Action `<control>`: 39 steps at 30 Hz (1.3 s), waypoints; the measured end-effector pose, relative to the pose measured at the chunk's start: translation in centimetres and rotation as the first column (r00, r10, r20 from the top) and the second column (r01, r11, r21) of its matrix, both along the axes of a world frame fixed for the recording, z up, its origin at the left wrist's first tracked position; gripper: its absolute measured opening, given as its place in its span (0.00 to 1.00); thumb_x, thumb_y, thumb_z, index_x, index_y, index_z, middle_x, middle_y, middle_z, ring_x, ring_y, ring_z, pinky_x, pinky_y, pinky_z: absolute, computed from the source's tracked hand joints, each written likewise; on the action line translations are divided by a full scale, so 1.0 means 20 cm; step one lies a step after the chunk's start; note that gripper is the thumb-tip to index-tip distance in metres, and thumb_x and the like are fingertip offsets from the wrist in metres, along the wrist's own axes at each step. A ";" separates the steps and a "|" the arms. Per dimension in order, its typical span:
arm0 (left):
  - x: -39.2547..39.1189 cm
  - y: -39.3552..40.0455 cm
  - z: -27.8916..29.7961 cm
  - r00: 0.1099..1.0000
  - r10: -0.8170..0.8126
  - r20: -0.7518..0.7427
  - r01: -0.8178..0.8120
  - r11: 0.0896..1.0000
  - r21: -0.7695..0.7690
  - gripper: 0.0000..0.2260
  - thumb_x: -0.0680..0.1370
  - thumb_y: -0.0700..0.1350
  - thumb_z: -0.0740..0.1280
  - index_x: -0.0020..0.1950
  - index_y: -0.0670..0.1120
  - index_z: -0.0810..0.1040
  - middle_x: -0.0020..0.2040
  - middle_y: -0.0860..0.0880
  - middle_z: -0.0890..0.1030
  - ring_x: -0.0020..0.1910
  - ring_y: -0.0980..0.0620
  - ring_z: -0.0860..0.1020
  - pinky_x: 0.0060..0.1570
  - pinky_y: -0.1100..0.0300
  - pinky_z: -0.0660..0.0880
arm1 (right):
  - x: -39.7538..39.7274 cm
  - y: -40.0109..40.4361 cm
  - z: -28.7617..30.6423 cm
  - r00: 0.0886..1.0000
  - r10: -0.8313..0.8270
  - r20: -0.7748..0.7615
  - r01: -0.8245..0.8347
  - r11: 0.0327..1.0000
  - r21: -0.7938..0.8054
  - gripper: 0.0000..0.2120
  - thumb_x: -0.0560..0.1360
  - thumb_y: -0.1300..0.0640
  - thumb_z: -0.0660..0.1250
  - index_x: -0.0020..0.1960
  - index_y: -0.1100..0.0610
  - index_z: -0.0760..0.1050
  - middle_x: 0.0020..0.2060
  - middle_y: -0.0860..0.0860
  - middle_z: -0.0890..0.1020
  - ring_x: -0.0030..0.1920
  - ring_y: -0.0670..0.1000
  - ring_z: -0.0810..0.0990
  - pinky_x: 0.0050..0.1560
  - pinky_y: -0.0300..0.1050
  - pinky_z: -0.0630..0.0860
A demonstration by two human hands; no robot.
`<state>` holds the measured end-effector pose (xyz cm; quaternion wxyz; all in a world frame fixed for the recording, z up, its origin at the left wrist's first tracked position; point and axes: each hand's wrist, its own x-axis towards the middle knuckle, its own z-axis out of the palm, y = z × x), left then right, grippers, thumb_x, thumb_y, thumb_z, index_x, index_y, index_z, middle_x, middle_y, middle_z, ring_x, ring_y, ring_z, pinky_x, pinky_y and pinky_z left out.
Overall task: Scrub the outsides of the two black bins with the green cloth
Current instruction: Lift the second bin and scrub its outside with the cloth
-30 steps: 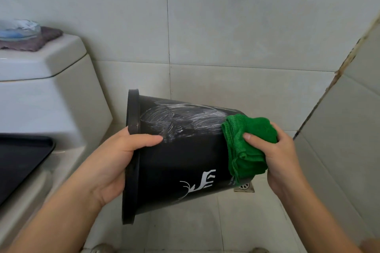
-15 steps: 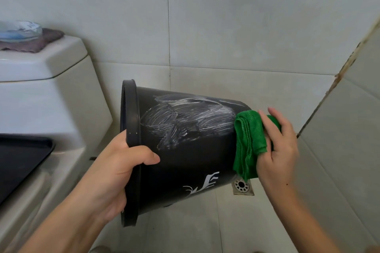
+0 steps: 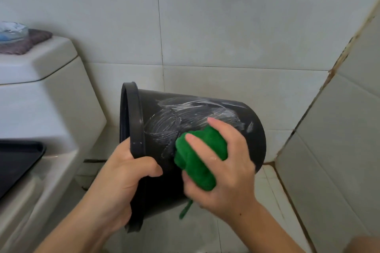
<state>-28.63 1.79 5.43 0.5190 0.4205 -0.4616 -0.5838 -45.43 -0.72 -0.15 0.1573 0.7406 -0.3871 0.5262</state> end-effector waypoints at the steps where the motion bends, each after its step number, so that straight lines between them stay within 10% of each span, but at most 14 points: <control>1: 0.01 0.00 0.01 1.000 0.001 0.008 -0.001 1.000 0.004 0.20 0.49 0.37 0.68 0.41 0.39 0.80 0.38 0.39 0.80 0.35 0.44 0.79 0.33 0.56 0.77 | -0.05 -0.03 0.00 0.999 -0.025 0.020 0.025 1.000 0.008 0.20 0.71 0.49 0.67 0.62 0.51 0.75 0.62 0.59 0.74 0.62 0.58 0.76 0.65 0.44 0.71; 8: 0.05 0.01 0.04 0.999 0.034 -0.010 -0.034 0.999 -0.030 0.20 0.50 0.40 0.69 0.42 0.39 0.79 0.41 0.38 0.79 0.38 0.39 0.77 0.36 0.50 0.77 | -0.33 -0.21 0.02 0.815 -0.357 0.457 0.184 0.906 0.380 0.26 0.68 0.45 0.62 0.63 0.56 0.78 0.64 0.54 0.73 0.61 0.51 0.74 0.56 0.19 0.60; 18: -0.12 0.02 0.01 1.000 0.015 -0.006 -0.016 0.997 -0.077 0.16 0.57 0.31 0.61 0.32 0.49 0.82 0.30 0.47 0.78 0.30 0.54 0.77 0.28 0.64 0.76 | 0.01 -0.01 0.03 0.997 0.023 0.074 -0.023 1.000 -0.006 0.20 0.68 0.54 0.70 0.60 0.53 0.76 0.60 0.60 0.76 0.60 0.60 0.76 0.63 0.47 0.73; 23: -0.08 0.01 -0.02 0.999 -0.033 0.037 0.037 0.991 -0.131 0.14 0.63 0.43 0.72 0.48 0.50 0.84 0.47 0.45 0.86 0.45 0.46 0.85 0.41 0.57 0.81 | -0.14 -0.11 -0.02 0.942 -0.100 0.321 0.040 0.981 0.189 0.20 0.69 0.55 0.68 0.60 0.56 0.79 0.62 0.59 0.74 0.61 0.56 0.75 0.60 0.53 0.75; 27: -0.11 0.01 -0.03 0.998 0.018 0.060 -0.009 0.989 -0.148 0.13 0.65 0.56 0.70 0.47 0.55 0.84 0.46 0.49 0.87 0.47 0.50 0.85 0.46 0.53 0.81 | 0.05 -0.01 -0.02 0.978 0.067 0.196 -0.077 0.996 0.044 0.17 0.72 0.57 0.66 0.61 0.57 0.76 0.61 0.61 0.75 0.61 0.60 0.75 0.63 0.51 0.72; 31: -0.13 0.00 -0.04 0.996 0.050 0.072 -0.041 0.992 -0.118 0.05 0.69 0.56 0.70 0.42 0.59 0.84 0.42 0.52 0.86 0.44 0.54 0.84 0.45 0.51 0.79 | 0.02 -0.02 -0.01 0.984 0.176 0.041 -0.177 0.984 0.027 0.17 0.74 0.56 0.65 0.62 0.58 0.75 0.62 0.58 0.72 0.62 0.59 0.74 0.64 0.52 0.72; 39: -0.16 0.03 -0.07 0.996 0.050 0.070 -0.041 0.991 -0.124 0.08 0.72 0.56 0.68 0.48 0.59 0.85 0.47 0.52 0.87 0.49 0.56 0.84 0.48 0.62 0.80 | 0.03 -0.03 -0.02 0.973 0.086 0.216 -0.117 0.984 0.136 0.18 0.69 0.57 0.68 0.58 0.59 0.81 0.60 0.60 0.75 0.59 0.59 0.75 0.60 0.54 0.74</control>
